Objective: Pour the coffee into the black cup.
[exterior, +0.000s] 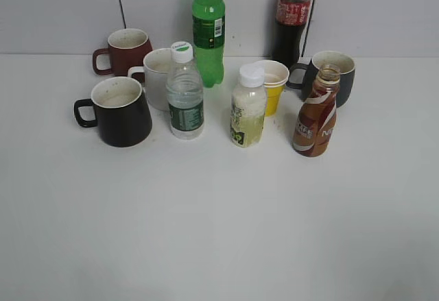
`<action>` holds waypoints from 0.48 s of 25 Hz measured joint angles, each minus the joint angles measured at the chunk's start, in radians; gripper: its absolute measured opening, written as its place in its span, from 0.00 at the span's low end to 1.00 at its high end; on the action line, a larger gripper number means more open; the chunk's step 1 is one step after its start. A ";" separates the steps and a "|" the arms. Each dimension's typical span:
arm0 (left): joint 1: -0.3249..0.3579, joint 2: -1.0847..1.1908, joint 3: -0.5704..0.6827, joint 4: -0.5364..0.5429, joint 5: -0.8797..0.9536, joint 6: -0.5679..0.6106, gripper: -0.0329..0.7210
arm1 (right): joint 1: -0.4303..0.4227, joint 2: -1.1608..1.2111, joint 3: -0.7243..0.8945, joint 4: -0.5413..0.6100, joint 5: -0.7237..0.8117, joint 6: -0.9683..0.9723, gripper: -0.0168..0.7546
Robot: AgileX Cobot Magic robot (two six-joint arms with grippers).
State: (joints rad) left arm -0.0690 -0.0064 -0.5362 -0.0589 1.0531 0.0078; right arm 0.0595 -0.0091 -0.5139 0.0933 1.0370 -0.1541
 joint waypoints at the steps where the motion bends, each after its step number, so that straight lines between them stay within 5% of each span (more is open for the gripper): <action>1: 0.000 0.000 0.000 0.000 0.000 0.000 0.36 | 0.000 0.000 0.000 0.000 0.000 0.000 0.66; 12: 0.000 0.000 0.000 0.000 0.000 0.000 0.36 | 0.000 0.000 0.000 0.000 0.000 0.000 0.66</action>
State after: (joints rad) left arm -0.0690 -0.0064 -0.5362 -0.0589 1.0531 0.0078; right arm 0.0595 -0.0091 -0.5139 0.0933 1.0370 -0.1542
